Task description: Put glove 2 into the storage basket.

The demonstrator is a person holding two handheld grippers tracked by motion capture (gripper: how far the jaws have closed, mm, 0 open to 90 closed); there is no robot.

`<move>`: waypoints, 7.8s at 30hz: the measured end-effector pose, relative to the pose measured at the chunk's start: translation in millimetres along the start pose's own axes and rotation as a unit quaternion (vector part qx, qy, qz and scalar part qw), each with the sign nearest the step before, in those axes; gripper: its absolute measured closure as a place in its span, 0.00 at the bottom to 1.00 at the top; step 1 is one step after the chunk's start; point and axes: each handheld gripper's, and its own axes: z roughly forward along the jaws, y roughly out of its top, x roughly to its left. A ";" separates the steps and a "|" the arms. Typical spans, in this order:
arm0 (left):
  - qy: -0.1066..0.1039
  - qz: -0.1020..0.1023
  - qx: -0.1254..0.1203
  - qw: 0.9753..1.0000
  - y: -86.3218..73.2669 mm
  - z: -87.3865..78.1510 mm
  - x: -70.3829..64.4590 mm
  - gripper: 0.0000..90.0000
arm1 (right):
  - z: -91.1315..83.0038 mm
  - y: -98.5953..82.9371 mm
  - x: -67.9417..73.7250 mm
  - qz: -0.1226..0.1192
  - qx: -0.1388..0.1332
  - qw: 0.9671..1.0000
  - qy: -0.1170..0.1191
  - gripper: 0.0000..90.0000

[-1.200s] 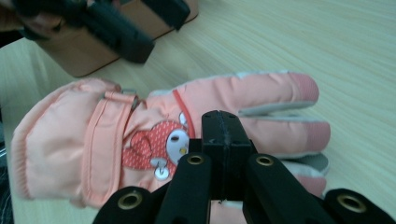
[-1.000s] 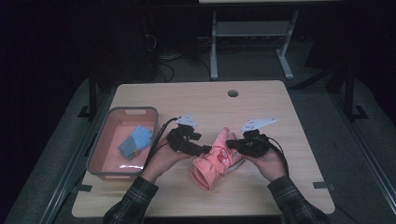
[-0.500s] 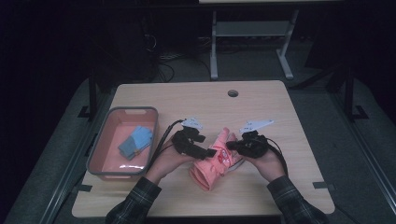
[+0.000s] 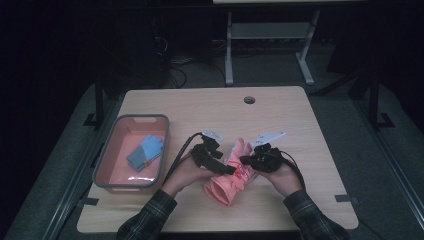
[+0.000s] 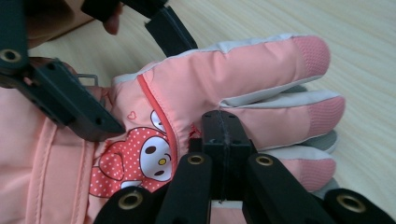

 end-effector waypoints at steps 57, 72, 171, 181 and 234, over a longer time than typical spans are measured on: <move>-0.128 -0.088 0.074 0.985 0.4 43.6 11.5 0.51 | -1.7 -48.5 -2.5 0.003 0.037 0.999 0.006 1.00; -0.109 -0.059 0.054 0.991 4.3 26.0 6.7 0.66 | -19.0 -47.7 -11.4 0.021 -0.012 1.000 0.020 0.87; 0.079 -0.223 -0.018 0.971 -93.5 -212.7 132.9 0.64 | -12.7 -87.7 -60.8 0.064 -0.009 0.990 -0.129 0.10; 0.078 -0.237 -0.003 0.968 -105.4 -186.8 144.8 0.61 | -12.7 -87.8 -60.8 0.064 -0.009 0.990 -0.129 0.10; 0.149 -0.071 -0.112 0.980 -28.1 -219.8 61.4 0.15 | -13.0 -88.0 -60.5 0.064 -0.009 0.989 -0.130 0.10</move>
